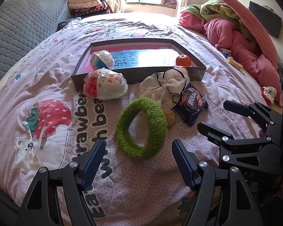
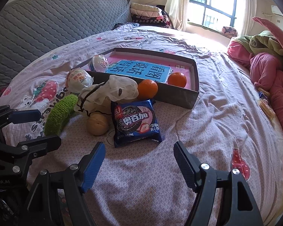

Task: Organize objects
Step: 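Move right tool toward the blue cookie packet while left tool approaches the green ring, then grasp the cookie packet with right tool while left tool grasps the green ring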

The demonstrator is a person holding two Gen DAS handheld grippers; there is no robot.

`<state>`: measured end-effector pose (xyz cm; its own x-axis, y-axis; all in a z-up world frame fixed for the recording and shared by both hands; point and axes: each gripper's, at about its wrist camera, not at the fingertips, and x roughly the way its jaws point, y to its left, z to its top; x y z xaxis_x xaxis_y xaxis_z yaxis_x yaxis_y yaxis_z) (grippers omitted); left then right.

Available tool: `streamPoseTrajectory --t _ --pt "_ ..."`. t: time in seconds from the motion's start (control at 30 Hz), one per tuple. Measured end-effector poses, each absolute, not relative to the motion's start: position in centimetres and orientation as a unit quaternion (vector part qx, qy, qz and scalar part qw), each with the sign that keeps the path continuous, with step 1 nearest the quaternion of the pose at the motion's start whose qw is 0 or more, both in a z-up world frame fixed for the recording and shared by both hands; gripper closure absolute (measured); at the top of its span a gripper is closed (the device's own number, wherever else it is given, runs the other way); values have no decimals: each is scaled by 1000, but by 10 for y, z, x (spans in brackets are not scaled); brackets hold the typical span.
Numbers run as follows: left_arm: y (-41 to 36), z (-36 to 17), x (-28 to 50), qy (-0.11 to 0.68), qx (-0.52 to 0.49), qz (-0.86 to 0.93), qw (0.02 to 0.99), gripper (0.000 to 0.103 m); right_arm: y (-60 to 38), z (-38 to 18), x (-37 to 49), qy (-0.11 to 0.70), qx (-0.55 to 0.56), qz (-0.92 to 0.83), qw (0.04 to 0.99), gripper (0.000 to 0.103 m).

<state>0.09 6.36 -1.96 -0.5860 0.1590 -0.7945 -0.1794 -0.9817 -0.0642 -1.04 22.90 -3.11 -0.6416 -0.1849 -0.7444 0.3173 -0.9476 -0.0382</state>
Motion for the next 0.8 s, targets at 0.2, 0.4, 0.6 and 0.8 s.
streamPoseTrajectory --t 0.2,0.4,0.6,0.8 --pt "62 -24 -6 6 -448 889 90 28 232 -34 -18 75 403 -902 135 23" --pt "60 -29 -12 1 -450 889 83 28 232 -37 -26 74 408 -900 136 23" --pt "57 -33 -18 -3 -452 889 79 28 229 -38 -34 82 407 -899 137 23" --pt "54 -34 -21 -9 -450 890 77 28 228 -42 -43 84 413 -897 137 20"
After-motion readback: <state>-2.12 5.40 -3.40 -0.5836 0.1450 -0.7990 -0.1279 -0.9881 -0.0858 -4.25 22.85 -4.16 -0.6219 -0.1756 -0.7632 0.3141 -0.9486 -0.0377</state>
